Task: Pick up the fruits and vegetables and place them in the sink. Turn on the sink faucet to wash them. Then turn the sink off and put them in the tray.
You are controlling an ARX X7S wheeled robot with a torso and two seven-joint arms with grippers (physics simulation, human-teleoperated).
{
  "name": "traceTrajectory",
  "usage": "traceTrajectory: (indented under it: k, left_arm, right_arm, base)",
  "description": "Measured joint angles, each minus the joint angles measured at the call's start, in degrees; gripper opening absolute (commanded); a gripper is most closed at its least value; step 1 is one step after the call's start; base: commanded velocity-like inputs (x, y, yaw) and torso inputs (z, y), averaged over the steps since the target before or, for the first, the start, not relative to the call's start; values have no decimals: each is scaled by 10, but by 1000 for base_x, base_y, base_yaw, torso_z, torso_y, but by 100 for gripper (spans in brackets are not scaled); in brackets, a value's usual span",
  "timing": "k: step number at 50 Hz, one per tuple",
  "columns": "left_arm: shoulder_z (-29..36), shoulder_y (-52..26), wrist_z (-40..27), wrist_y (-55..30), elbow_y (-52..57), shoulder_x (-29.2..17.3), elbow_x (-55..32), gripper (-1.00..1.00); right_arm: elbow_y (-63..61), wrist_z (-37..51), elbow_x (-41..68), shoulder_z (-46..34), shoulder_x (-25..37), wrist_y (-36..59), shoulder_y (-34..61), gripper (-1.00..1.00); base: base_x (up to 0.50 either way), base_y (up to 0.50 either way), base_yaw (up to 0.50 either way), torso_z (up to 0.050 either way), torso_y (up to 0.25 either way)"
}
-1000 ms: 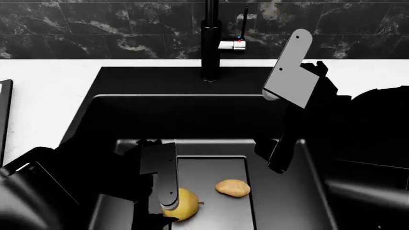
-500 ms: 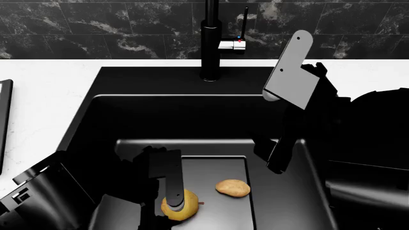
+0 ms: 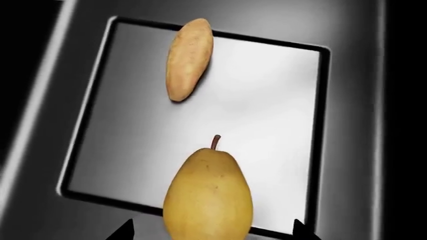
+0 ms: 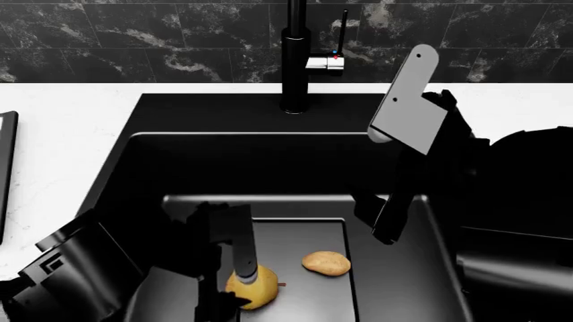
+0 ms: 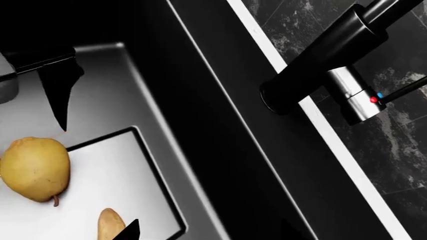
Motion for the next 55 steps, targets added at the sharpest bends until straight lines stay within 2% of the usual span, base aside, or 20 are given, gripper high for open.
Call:
traceTrajectory:
  k: [55]
  left_arm:
    - [56,20,-20,85,-147,55,37,100]
  right_arm:
    - [-16,13,16,14,1,-1,-21,100]
  base:
    - [0,0,0,0,0]
